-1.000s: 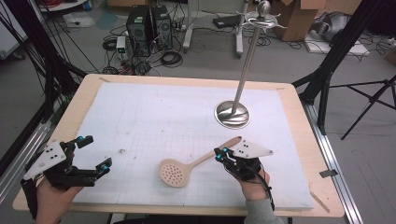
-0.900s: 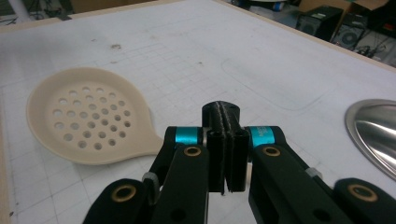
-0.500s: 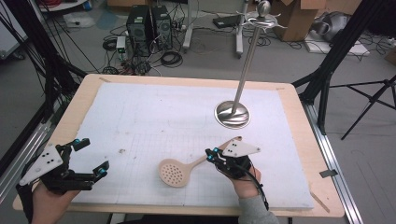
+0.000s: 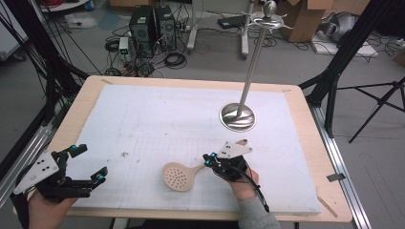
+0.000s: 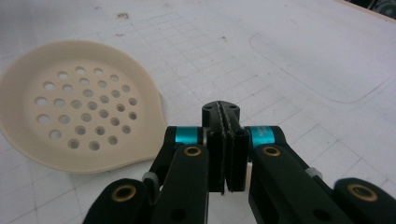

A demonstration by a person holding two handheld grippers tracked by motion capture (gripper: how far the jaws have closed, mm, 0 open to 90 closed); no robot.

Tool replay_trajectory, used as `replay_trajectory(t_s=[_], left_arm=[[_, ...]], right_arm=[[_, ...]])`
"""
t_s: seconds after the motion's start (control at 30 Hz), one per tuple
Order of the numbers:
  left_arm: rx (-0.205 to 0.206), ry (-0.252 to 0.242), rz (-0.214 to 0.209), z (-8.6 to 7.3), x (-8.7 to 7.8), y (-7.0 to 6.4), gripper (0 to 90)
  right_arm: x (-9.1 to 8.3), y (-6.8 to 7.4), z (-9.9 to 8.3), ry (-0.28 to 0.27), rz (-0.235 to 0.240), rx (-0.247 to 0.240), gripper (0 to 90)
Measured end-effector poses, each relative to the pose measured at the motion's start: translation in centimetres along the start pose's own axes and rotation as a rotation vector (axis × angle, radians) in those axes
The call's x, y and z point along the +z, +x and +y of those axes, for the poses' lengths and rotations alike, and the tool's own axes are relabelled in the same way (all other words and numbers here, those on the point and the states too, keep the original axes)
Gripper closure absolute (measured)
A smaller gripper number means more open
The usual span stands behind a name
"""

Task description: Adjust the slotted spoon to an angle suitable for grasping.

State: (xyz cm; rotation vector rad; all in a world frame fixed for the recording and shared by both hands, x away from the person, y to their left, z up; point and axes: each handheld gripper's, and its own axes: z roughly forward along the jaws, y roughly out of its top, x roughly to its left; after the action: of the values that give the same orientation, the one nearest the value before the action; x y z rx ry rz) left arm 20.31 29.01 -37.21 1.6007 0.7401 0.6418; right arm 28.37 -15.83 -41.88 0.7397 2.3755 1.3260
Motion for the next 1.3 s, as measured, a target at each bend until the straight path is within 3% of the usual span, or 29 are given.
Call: replay_trajectory(t_s=[0.17, 0.5, 0.87, 1.03, 1.3], left_arm=[[0.008, 0.021, -0.008, -0.2, 0.3, -0.3, 2.1], [0.006, 0.018, 0.004, -0.3, -0.2, -0.3, 2.1], [0.004, 0.020, 0.015, -0.4, -0.6, -0.3, 2.0], [0.011, 0.006, 0.043, -0.5, -1.0, -0.2, 2.1], [0.009, 0.012, 0.043, -0.5, -1.2, -0.3, 2.1]], right_arm=[[0.8, 0.1, -0.1, 0.022, 0.016, -0.001, 89.6], [2.0, 0.2, -0.2, 0.062, 0.025, 0.001, 89.6], [3.0, 0.4, -0.3, 0.074, 0.055, -0.012, 89.8], [3.5, 0.2, -0.4, 0.082, 0.064, -0.001, 89.9], [4.1, 0.4, -0.4, 0.103, 0.070, -0.001, 89.9]])
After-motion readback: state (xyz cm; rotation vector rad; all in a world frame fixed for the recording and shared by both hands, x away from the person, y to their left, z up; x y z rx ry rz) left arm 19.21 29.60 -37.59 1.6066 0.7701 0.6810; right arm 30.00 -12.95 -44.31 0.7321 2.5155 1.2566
